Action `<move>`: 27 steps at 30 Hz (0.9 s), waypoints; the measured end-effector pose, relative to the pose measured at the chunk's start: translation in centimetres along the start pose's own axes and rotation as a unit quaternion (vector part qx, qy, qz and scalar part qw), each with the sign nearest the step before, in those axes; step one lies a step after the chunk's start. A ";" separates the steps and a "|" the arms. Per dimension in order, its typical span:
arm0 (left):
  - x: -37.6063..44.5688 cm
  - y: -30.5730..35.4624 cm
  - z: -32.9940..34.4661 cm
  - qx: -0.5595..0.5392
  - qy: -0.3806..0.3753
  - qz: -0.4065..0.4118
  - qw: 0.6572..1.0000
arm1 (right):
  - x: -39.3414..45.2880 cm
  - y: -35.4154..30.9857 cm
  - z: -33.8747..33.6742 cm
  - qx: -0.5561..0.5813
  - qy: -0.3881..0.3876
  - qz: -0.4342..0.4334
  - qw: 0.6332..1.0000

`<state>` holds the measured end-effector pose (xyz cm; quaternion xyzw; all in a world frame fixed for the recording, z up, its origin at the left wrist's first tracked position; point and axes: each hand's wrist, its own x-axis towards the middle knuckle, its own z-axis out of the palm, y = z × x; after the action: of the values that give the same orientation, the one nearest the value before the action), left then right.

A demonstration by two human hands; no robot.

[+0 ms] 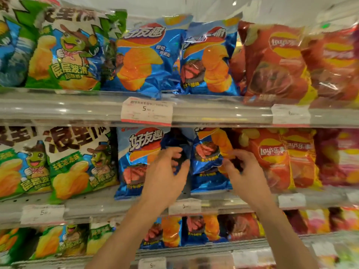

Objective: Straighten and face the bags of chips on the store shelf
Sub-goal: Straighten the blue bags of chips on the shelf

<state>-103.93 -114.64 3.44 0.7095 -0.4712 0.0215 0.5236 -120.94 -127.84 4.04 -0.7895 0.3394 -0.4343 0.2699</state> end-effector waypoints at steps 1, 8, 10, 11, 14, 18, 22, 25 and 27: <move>0.6 0.6 1.0 0.005 0.002 -0.003 1.000 | 0.6 0.2 -0.2 -0.010 -0.022 -0.001 1.000; 5.3 2.5 6.0 0.016 -0.023 -0.111 0.993 | 1.8 1.1 -1.0 0.009 -0.095 0.004 0.995; 5.9 2.8 6.8 -0.005 -0.009 -0.122 0.993 | 1.6 1.5 -1.2 0.009 -0.082 -0.003 0.997; 6.0 3.0 7.1 -0.014 -0.004 -0.117 0.993 | 1.6 1.7 -1.3 0.005 -0.071 -0.004 0.997; 5.7 3.3 7.6 -0.040 0.010 -0.092 0.995 | 1.6 2.2 -1.5 -0.017 -0.042 0.005 0.999; 5.4 3.2 7.3 -0.087 0.024 -0.076 0.993 | 1.8 2.6 -1.4 -0.010 -0.036 0.032 0.999; 5.0 3.1 6.4 -0.129 0.011 -0.069 0.989 | 2.4 2.2 -1.0 0.033 -0.044 0.069 0.996; 4.4 3.0 5.6 -0.170 -0.001 -0.094 0.981 | 2.9 1.8 -0.7 0.081 -0.075 0.109 0.988; 4.1 3.1 4.9 -0.188 -0.010 -0.111 0.976 | 2.7 1.7 -0.5 0.087 -0.079 0.108 0.987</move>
<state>-106.13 -121.06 5.61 0.6464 -0.3904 -0.1326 0.6420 -120.80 -131.00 4.39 -0.7534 0.3612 -0.3668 0.4092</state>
